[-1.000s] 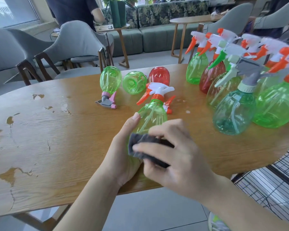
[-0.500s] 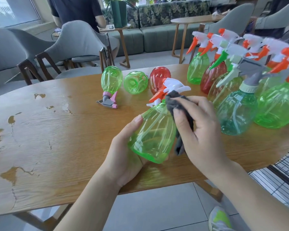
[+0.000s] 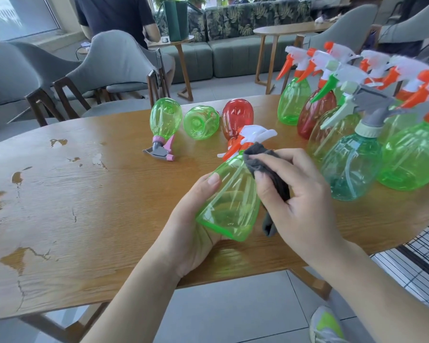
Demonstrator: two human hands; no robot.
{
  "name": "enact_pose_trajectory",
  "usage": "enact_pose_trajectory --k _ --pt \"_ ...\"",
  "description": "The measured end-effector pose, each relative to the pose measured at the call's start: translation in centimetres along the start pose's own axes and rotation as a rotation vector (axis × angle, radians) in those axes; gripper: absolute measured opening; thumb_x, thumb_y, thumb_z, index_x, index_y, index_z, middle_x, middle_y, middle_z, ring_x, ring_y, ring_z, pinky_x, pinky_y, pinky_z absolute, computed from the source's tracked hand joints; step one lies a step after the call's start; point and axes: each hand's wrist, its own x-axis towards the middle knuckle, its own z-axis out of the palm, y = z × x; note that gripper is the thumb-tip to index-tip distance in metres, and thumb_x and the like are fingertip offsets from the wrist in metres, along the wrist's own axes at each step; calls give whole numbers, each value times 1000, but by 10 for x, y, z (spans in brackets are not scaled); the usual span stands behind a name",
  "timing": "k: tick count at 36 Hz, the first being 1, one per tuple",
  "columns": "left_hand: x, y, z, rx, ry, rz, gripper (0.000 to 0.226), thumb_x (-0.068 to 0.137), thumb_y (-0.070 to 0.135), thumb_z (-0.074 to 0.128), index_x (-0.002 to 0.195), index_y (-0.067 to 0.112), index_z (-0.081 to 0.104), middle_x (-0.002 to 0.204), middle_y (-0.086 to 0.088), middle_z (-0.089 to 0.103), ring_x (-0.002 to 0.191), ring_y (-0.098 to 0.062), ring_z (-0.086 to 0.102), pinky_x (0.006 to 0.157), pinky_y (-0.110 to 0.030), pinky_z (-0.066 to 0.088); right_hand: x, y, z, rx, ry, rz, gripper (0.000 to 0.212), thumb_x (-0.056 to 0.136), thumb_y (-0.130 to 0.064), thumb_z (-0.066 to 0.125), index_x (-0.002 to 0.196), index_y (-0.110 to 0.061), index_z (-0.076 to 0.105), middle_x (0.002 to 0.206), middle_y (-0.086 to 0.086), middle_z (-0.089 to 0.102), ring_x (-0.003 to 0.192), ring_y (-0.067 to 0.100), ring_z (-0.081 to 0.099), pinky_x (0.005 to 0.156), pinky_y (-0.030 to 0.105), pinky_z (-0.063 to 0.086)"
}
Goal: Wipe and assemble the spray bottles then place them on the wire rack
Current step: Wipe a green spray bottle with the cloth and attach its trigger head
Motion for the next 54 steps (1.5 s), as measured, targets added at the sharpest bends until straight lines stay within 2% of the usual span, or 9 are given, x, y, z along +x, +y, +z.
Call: enact_pose_trajectory --k 4,7,14,25,30,38,43,49,54 --pt "0 2 1 -27 23 -2 72 92 45 65 146 1 50 129 -23 61 112 -37 61 87 -46 55 -8 -13 5 2 -25 -114 23 98 -12 62 115 -8 76 109 10 62 95 21 61 87 23 46" --pt "0 2 2 -73 -34 -22 50 100 42 55 126 1 67 117 -20 69 108 -32 68 89 -41 59 -15 -22 11 -27 -45 -251 21 94 -11 65 108 -10 80 105 11 62 90 27 59 87 25 46" --pt "-5 5 1 -216 -68 -141 48 101 48 52 115 7 71 100 -13 65 93 -25 68 86 -33 56 -24 -30 22 -168 -66 -441 24 93 -17 61 102 -20 82 110 -1 55 100 24 50 79 45 49" --pt "0 1 0 -120 -82 3 54 88 40 61 133 10 66 121 -17 67 103 -31 66 86 -43 54 1 -8 6 -13 69 -24 26 102 -19 58 120 -11 75 110 5 59 100 24 60 89 30 48" --pt "-3 3 2 -142 -93 3 52 87 39 66 131 11 69 117 -16 70 98 -29 70 76 -41 60 -1 -11 6 69 74 63 26 102 -11 58 124 -4 71 112 7 58 105 3 58 91 10 42" --pt "-1 5 1 -84 -69 36 83 82 45 80 149 5 49 133 -21 58 115 -35 58 91 -45 51 -6 -16 7 40 22 -108 25 99 -13 59 117 -6 75 110 13 62 91 23 63 85 30 49" --pt "0 3 2 -57 -62 39 60 87 39 72 138 9 62 124 -17 66 104 -30 66 84 -40 56 -3 -10 2 34 38 -48 26 101 -15 59 119 -7 75 110 7 60 94 22 62 86 27 49" --pt "-1 4 1 -150 -28 13 50 95 42 54 126 6 68 118 -19 67 108 -32 67 99 -42 52 -19 -25 13 -32 -26 -322 21 95 -14 64 107 -13 81 105 8 62 89 28 59 82 39 52" --pt "-5 4 -1 -201 -46 -24 45 96 47 51 109 9 72 97 -11 68 89 -25 69 84 -33 56 -27 -28 22 -127 -84 -509 21 92 -15 66 105 -18 82 111 -1 54 98 25 50 81 43 49"
